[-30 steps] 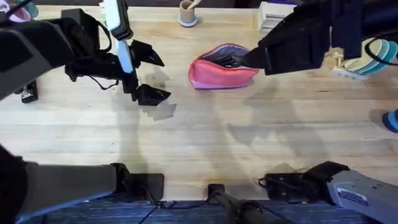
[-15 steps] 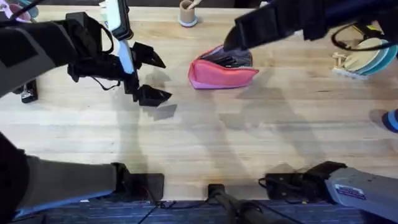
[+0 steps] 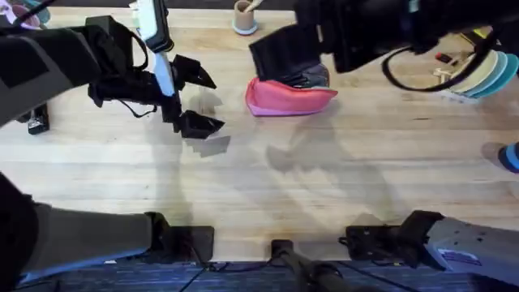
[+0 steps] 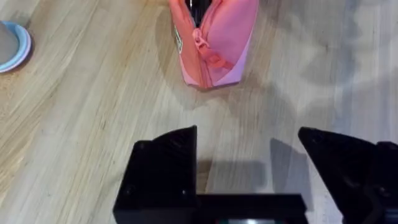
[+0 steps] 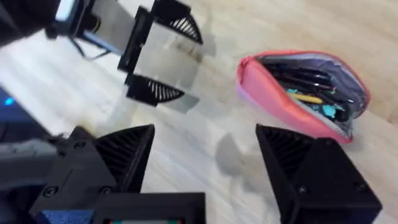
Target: Unzip the bag, pick up the pens from the table one at a time and place them inside, then zip the bag closed.
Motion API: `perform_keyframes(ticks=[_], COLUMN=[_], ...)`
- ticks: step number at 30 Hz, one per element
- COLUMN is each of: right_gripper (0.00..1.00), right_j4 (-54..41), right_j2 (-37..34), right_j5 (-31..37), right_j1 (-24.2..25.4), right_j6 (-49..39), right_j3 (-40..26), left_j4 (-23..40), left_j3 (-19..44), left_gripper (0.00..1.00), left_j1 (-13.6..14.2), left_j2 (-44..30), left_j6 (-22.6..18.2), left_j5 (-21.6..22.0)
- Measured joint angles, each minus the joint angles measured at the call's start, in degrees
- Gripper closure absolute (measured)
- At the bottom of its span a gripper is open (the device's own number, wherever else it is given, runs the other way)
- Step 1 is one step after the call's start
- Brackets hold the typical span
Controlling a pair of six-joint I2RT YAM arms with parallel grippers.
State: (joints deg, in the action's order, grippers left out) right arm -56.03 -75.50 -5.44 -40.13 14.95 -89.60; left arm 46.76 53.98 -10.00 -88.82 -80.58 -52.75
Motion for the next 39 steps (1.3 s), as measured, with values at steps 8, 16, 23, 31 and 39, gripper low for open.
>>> perform_keyframes(ticks=[8, 16, 23, 31, 39], right_gripper=[0.004, 0.004, 0.004, 0.004, 0.003], right_j4=[7.64, 14.97, 15.51, 17.83, 18.75], right_j2=[0.0, -0.17, -5.08, -10.43, -10.49], right_j5=[8.36, 11.79, 13.2, 13.23, 13.31], right_j1=[-5.35, -6.96, -7.06, -9.26, -9.71], right_j6=[6.95, 12.14, 16.12, 16.82, 16.82], right_j3=[6.61, 14.77, 16.47, 16.66, 16.7], left_j4=[0.0, 0.0, 0.0, 0.0, 0.0], left_j3=[0.0, 0.0, 0.0, 0.0, 0.0], left_gripper=[0.007, 0.007, 0.007, 0.007, 0.007], left_j1=[0.0, 0.0, 0.0, 0.0, 0.0], left_j2=[0.0, 0.0, 0.0, 0.0, 0.0], left_j6=[0.0, -0.01, -0.01, -0.02, -0.02], left_j5=[0.0, 0.0, 0.0, 0.0, 0.0])
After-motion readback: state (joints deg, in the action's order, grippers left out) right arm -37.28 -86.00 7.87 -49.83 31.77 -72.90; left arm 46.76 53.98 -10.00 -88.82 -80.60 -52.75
